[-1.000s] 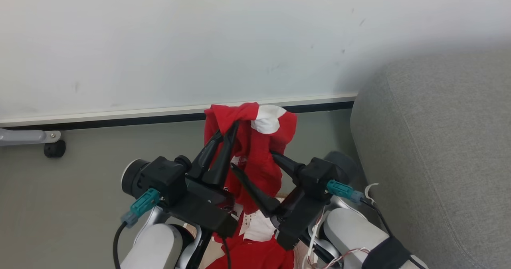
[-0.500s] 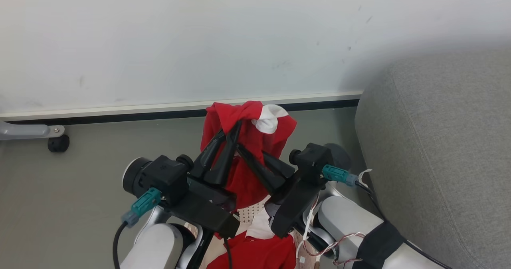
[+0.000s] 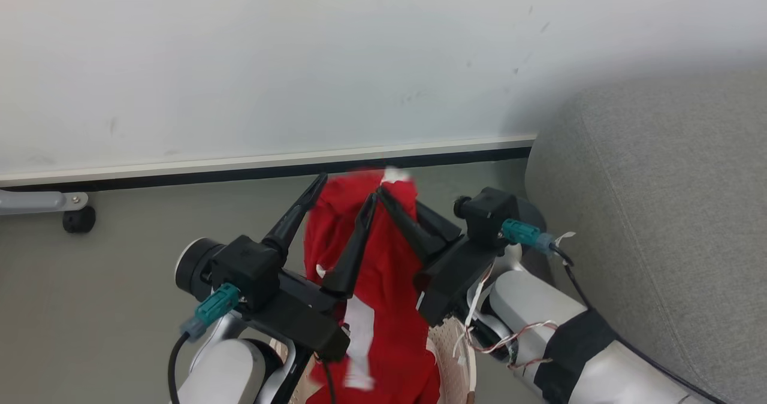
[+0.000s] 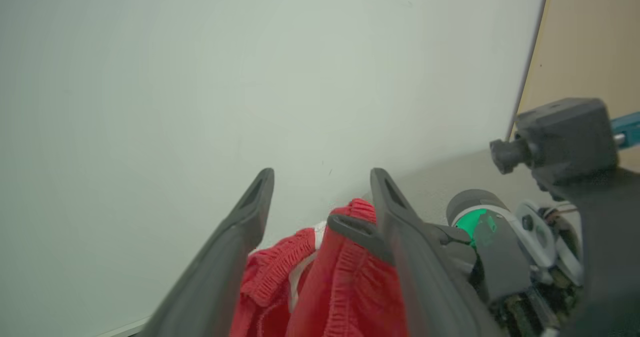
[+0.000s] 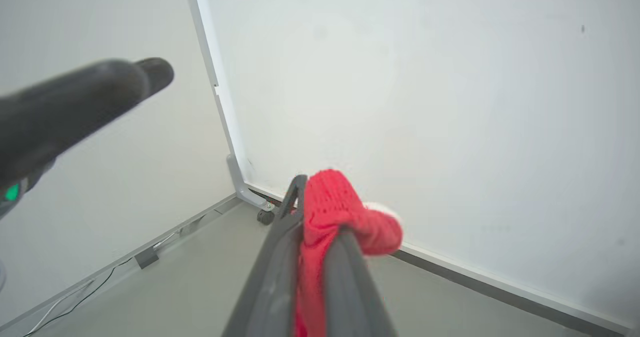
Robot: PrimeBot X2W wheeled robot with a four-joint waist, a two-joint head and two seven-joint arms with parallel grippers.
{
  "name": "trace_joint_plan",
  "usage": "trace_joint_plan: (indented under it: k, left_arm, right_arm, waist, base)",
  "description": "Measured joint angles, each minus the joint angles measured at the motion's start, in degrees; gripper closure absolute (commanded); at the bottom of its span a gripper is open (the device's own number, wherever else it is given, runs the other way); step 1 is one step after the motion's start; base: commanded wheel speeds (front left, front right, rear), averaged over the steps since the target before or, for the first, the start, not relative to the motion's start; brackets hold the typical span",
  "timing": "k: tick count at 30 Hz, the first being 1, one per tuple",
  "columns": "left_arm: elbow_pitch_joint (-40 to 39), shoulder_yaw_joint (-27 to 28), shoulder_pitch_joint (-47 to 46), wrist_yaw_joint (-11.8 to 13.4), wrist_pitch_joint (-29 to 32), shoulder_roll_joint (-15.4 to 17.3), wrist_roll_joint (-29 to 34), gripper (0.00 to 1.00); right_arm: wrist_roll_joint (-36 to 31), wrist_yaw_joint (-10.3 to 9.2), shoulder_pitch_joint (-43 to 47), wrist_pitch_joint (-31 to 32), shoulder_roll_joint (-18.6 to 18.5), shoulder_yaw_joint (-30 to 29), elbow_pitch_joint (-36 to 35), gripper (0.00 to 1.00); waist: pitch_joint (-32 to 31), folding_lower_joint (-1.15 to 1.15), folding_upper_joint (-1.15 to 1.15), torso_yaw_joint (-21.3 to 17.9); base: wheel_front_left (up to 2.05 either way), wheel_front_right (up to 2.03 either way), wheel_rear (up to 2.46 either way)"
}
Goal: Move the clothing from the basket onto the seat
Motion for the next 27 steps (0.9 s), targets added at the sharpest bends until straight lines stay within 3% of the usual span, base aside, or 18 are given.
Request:
trace_joint_plan:
  k: [13, 27]
  left_arm:
    - [0.85, -4.67, 4.4, -1.47, 2.33, 1.43, 1.98, 0.0]
    - [1.11, -5.7, 7.04, -1.43, 3.33, 2.76, 2.7, 0.0]
  right_arm:
    - [0.64, -0.01, -1.84, -0.48, -0.09, -4.48, 6.58, 1.0]
    - [0.73, -0.01, -1.83, -0.51, -0.78, -7.15, 8.22, 1.0]
  waist:
    - [0.29, 0.0, 0.0, -1.57]
    - [1.84, 0.0, 0.0, -4.33]
  base:
    - [0.0, 0.0, 0.0]
    - [0.0, 0.0, 0.0]
